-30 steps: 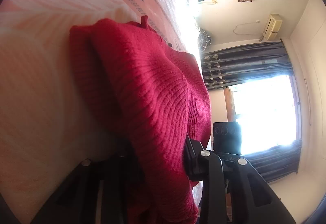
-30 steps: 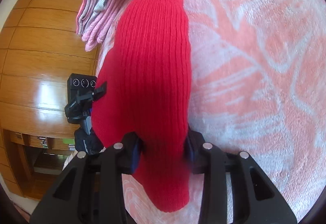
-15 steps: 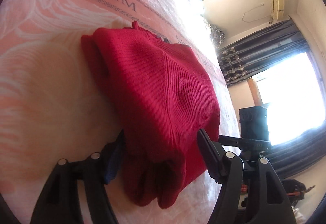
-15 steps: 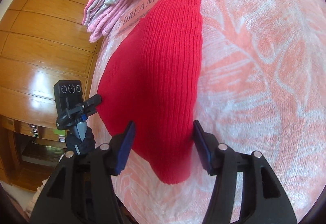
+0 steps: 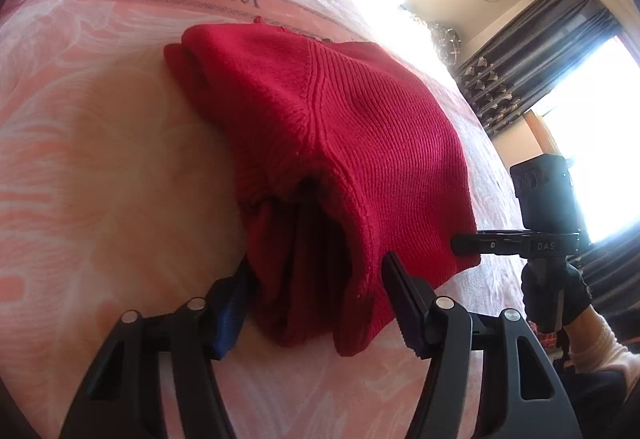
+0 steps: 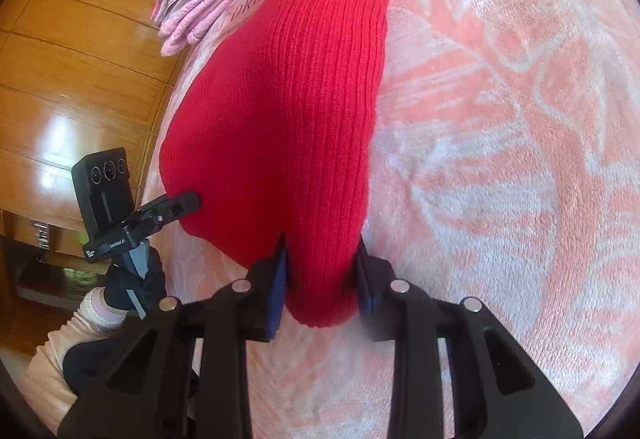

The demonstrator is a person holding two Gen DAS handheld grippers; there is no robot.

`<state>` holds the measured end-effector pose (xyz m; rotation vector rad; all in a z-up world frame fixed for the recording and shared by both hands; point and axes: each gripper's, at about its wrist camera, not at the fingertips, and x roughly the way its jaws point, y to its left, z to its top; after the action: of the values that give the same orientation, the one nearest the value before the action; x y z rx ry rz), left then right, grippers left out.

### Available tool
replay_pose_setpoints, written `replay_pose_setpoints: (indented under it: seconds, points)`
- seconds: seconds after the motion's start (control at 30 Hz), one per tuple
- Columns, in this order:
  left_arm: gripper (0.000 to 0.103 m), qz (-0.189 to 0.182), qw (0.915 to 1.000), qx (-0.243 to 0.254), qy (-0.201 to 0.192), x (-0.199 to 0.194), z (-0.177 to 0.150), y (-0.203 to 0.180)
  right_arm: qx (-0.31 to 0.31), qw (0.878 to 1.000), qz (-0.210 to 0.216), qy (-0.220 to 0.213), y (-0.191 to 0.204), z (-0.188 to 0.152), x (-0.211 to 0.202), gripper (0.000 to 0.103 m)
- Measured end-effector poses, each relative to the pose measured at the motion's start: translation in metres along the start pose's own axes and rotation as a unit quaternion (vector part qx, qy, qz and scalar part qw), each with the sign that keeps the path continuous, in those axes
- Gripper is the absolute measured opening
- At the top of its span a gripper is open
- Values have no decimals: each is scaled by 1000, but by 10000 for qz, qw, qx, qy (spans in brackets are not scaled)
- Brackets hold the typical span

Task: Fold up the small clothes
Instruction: 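Open both tools and lift them away from the folded sweater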

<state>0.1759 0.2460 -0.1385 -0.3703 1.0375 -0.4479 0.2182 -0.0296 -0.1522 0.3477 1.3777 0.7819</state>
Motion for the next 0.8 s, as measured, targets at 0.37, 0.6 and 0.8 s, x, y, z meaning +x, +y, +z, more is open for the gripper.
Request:
replay_pose_setpoints:
  seconds: [0.37, 0.6, 0.8]
  points:
    - [66, 164, 9998, 143, 47, -5, 7, -18, 131, 9993, -341, -71, 10, -1, -5, 49]
    - [69, 401, 9976, 48, -558, -66, 0, -40, -363, 9880, -1290, -767, 59, -9, -66, 65]
    - [84, 618, 9950, 146, -766, -119, 6, -77, -486, 9792, -1634, -1100, 111, -21, -108, 85]
